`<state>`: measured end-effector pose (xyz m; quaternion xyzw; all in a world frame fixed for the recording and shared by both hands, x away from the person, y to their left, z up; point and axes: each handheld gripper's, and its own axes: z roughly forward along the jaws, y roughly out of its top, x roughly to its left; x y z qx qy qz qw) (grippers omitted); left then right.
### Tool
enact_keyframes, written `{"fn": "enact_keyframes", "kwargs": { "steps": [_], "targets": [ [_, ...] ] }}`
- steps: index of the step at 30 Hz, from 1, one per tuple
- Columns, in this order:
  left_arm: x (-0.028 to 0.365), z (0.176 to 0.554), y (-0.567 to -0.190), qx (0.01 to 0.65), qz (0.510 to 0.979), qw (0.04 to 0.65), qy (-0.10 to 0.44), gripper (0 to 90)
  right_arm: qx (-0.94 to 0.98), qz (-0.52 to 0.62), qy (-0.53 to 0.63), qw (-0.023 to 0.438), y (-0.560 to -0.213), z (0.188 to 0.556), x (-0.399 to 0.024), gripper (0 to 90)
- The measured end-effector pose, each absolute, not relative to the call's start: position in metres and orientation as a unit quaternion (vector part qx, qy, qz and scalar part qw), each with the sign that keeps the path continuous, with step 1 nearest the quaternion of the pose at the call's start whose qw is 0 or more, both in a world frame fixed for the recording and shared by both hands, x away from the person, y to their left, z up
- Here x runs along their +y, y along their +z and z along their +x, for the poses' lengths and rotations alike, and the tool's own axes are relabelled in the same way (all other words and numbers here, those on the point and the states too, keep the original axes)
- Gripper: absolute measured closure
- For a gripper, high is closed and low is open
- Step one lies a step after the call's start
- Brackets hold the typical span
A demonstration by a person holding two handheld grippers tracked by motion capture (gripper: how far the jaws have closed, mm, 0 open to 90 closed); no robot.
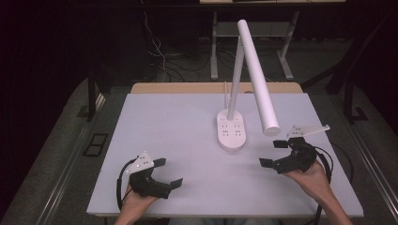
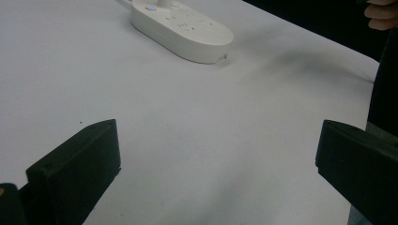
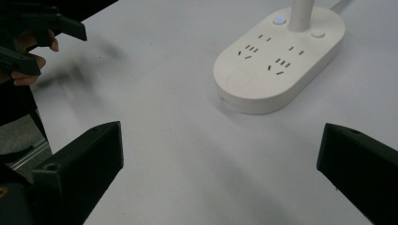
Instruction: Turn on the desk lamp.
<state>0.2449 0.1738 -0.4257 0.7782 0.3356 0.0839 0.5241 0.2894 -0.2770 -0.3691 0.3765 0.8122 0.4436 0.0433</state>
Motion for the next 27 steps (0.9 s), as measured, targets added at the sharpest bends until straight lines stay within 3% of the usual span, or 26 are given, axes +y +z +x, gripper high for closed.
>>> {"fn": "enact_keyframes", "kwargs": {
  "steps": [27],
  "targets": [
    [0.175, 0.245, -0.426, 0.341, 0.773, 0.528, 0.088, 0.0, 0.814, 0.383, 0.436, 0.037, -0.363, 0.341, -0.267, 0.6]
  ]
}}
